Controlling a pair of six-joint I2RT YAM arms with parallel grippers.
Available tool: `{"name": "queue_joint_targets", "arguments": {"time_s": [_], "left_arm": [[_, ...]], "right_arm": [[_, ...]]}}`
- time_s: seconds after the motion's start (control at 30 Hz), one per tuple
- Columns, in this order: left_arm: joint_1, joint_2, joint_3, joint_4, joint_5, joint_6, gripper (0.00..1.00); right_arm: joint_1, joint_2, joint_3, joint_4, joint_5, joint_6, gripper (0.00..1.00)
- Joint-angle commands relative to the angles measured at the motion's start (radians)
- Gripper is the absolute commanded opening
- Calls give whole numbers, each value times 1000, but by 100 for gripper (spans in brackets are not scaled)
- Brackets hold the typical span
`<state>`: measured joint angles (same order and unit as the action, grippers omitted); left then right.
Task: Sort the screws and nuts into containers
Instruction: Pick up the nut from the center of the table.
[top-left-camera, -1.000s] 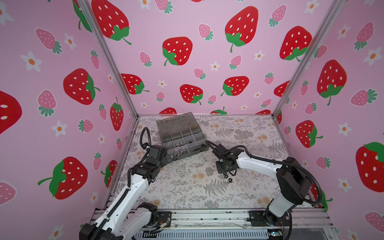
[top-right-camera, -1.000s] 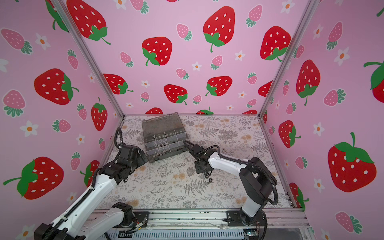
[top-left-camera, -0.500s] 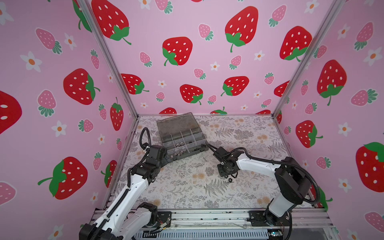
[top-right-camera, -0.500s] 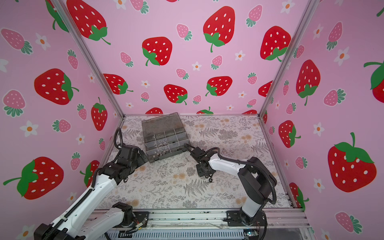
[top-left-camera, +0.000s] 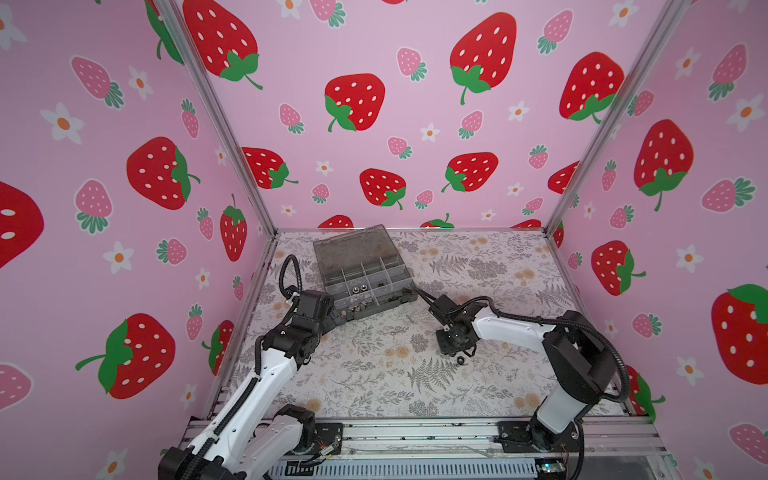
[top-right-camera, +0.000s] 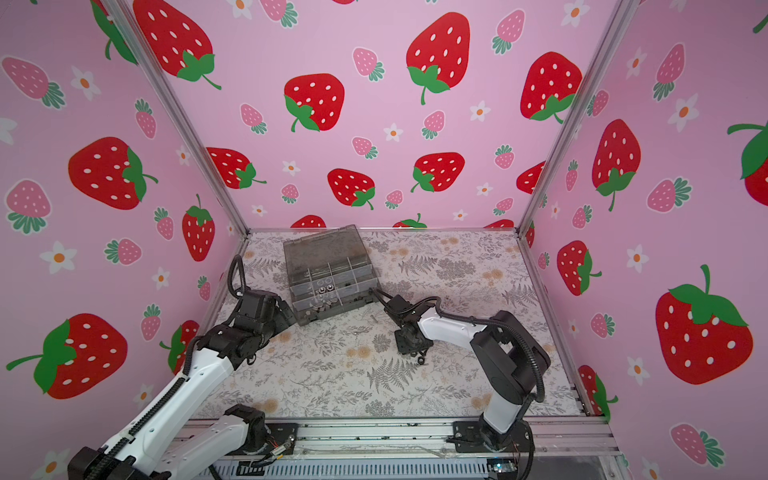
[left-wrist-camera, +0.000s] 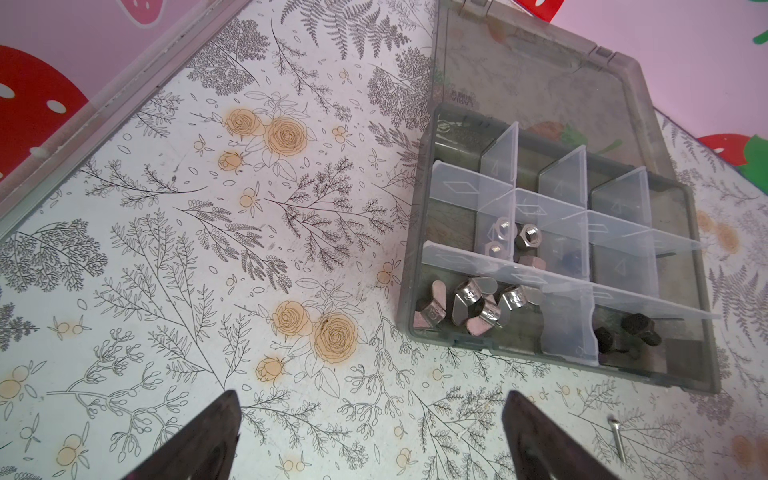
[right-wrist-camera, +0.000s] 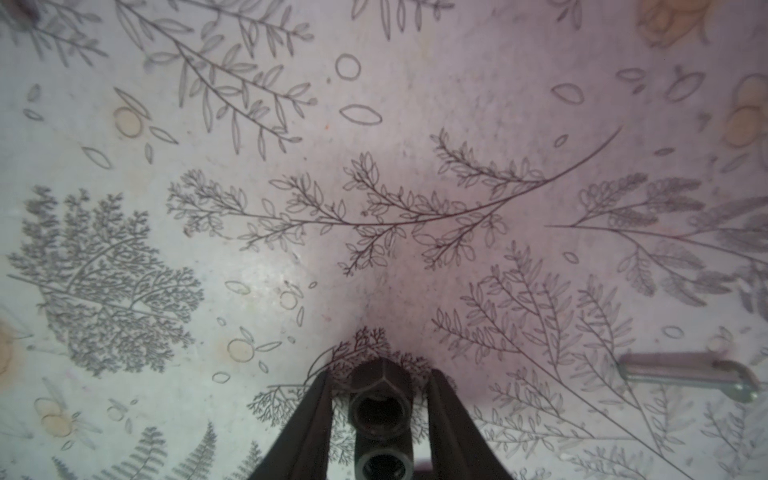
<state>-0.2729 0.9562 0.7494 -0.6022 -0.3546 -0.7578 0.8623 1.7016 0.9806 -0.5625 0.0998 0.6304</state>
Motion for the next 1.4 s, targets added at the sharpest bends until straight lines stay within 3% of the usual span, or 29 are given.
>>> {"name": "queue_joint_targets", "arguments": {"time_s": [0.0, 0.4, 0.73, 1.37], "left_arm": [[5, 0, 11, -8, -9, -14, 99], [5, 0, 10, -12, -9, -12, 99], [4, 1, 22, -17, -19, -4, 99], [5, 20, 17, -2, -10, -8, 99]], "right_arm": [[-5, 21, -20, -4, -11, -1, 38], [-6, 33, -7, 4, -20, -8, 22], [-7, 43, 85, 1, -26, -23, 14], [-5, 288, 584, 16, 1, -123, 12]]}}
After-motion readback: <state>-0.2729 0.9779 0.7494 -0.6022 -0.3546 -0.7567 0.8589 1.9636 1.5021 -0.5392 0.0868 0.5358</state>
